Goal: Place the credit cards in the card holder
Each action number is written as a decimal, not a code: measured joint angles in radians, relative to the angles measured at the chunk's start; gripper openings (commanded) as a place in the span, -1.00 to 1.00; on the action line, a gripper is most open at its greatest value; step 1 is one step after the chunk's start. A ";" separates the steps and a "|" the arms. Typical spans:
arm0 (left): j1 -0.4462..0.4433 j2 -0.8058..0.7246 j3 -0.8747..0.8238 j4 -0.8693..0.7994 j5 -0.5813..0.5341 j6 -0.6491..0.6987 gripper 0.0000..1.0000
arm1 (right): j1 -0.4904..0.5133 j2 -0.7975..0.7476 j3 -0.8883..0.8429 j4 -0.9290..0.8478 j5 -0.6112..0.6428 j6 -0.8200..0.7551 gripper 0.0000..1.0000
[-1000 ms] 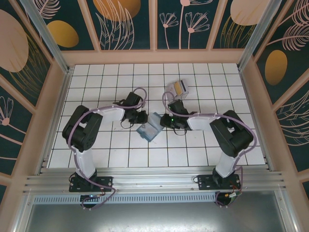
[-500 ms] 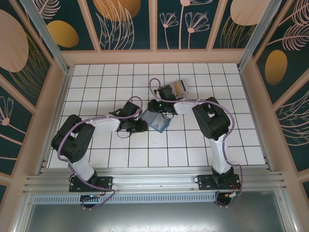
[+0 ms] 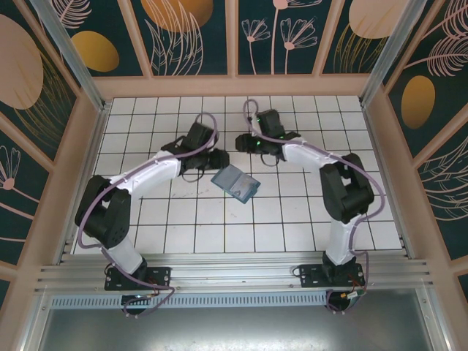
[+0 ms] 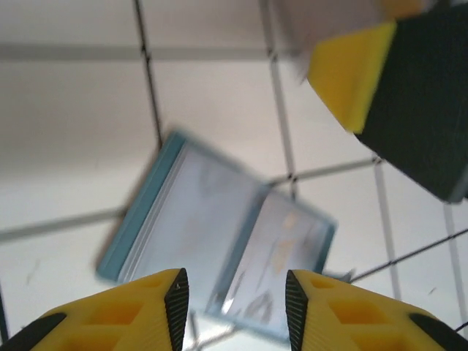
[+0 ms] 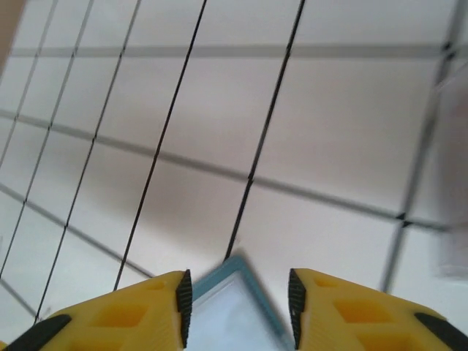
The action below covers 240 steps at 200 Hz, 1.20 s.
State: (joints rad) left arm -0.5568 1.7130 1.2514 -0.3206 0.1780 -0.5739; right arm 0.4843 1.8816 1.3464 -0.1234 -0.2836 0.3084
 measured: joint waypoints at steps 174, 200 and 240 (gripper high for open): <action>0.038 0.848 0.978 -0.057 0.269 0.060 0.02 | -0.249 0.193 0.261 -0.245 0.216 -0.113 0.29; 0.031 0.889 0.999 -0.060 0.279 0.057 0.00 | -0.249 0.209 0.272 -0.261 0.216 -0.121 0.30; 0.030 0.898 1.000 -0.061 0.278 0.058 -0.05 | -0.249 0.214 0.288 -0.270 0.216 -0.121 0.30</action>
State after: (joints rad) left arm -0.5266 2.6106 2.2517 -0.3820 0.4564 -0.5163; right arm 0.2352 2.0956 1.6344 -0.3939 -0.0677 0.1875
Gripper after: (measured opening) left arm 0.482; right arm 0.648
